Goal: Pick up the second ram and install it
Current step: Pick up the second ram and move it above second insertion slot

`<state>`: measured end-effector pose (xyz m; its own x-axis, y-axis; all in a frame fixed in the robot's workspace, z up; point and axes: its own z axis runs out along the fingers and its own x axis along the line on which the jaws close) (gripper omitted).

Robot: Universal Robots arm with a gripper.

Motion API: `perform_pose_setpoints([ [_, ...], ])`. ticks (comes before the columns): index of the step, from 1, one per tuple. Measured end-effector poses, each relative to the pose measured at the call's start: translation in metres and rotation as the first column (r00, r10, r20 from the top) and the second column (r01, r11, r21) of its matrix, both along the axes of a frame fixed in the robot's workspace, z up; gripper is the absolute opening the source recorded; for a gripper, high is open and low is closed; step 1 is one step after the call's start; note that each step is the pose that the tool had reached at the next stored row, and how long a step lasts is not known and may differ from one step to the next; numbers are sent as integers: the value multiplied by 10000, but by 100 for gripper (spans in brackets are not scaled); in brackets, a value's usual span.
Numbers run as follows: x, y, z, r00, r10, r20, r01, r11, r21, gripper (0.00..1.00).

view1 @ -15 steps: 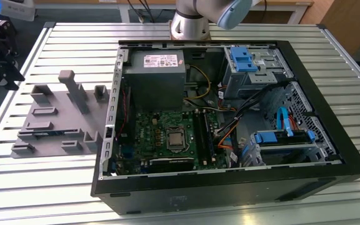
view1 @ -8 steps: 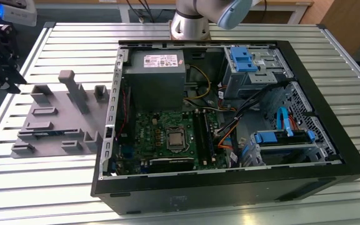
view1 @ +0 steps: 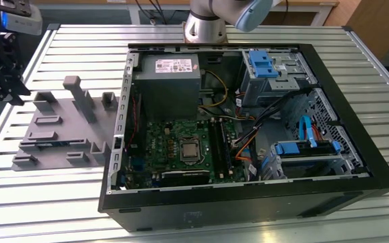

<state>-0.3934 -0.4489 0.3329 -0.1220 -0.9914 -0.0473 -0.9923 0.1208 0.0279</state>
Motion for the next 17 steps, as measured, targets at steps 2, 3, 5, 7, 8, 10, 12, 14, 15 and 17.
perform_pose_setpoints([
  [2,0,-10,-20,10000,0,-1,0,10000,-1,31],
  [3,0,-15,-29,10000,1,-2,-1,10000,-1,31],
  [5,0,-25,-49,10000,0,-1,0,10000,0,31],
  [7,0,-37,-68,10000,0,0,0,10000,0,31],
  [8,0,-43,-76,10000,0,-1,0,10000,-1,31],
  [10,0,-55,-95,10000,1,-2,-1,10000,-1,31],
  [12,0,-62,-110,10000,-1,0,1,10000,0,31],
  [14,0,-63,-113,10000,-1,-1,1,10000,-1,31],
  [15,0,-64,-113,10000,0,-2,0,10000,-1,31],
  [17,0,-64,-115,10000,0,-1,0,10000,0,31],
])
